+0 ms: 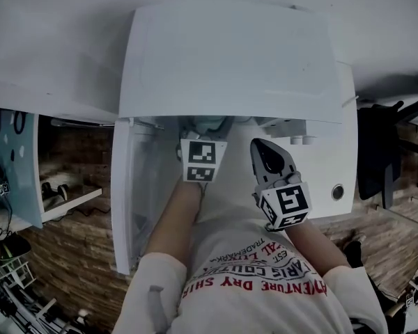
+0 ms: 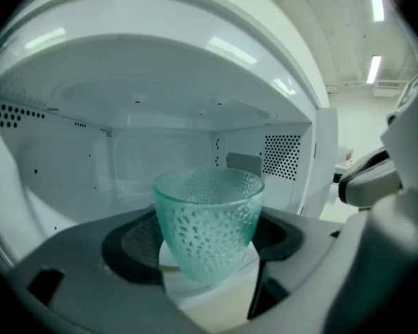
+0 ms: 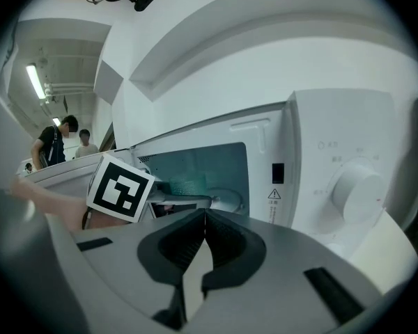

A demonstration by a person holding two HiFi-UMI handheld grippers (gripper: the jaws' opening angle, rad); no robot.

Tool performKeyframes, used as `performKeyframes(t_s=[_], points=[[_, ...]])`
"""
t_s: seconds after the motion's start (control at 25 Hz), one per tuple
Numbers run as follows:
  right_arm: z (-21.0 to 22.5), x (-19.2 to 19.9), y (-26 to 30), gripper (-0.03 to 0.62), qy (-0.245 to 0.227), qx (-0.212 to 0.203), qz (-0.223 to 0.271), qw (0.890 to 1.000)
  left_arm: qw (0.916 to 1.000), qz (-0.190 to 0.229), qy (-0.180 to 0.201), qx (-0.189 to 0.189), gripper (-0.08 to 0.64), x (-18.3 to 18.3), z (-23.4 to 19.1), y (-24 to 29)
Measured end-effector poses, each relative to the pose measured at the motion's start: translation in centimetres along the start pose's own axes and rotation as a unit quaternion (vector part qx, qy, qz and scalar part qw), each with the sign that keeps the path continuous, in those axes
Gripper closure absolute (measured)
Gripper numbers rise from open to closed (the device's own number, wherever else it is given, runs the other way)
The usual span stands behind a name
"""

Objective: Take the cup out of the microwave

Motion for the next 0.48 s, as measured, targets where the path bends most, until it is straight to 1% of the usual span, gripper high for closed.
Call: performKeyframes(t_s=[0.08,0.2,0.32,0.4,0.48], points=[[-0.1,-0.1,-0.4,0.580,-0.003,0.004,0.004,1.000,1.0000,0.005,0.008,0.003,0.186,-0.2,0.4,-1.0],[-0.1,-0.2,-1.2,0.580,-0.009,0.010,0.010,1.000,0.9996,0.020,0.018,-0.005,0.186,-0.6,0.8,-3.0],[-0.4,-0.5,-1.9,0.580,-0.016,0.014,0.017,1.000,0.9991,0.037,0.018,-0.010,0.186,-1.2,1.4,-5.1],[-0.9,-0.7,-2.3,0.580,-0.019,0.015,0.023,0.999,0.9987,0.046,0.022,-0.007,0.186,-1.7,1.9,-6.5],[-1.4,-0.9,-2.6,0.580,-0.023,0.014,0.030,0.999,0.9977,0.058,0.035,-0.002,0.186,-2.4,2.7,-7.9]])
Point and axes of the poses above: the fingertips, and each gripper's own axes: y forward along the fingers, z to its right, x out of its underside, the point moved 1 cm from there along -y, backward along the fingers, and after that the axes turned 6 degrees about y, right-handed, at the moved point
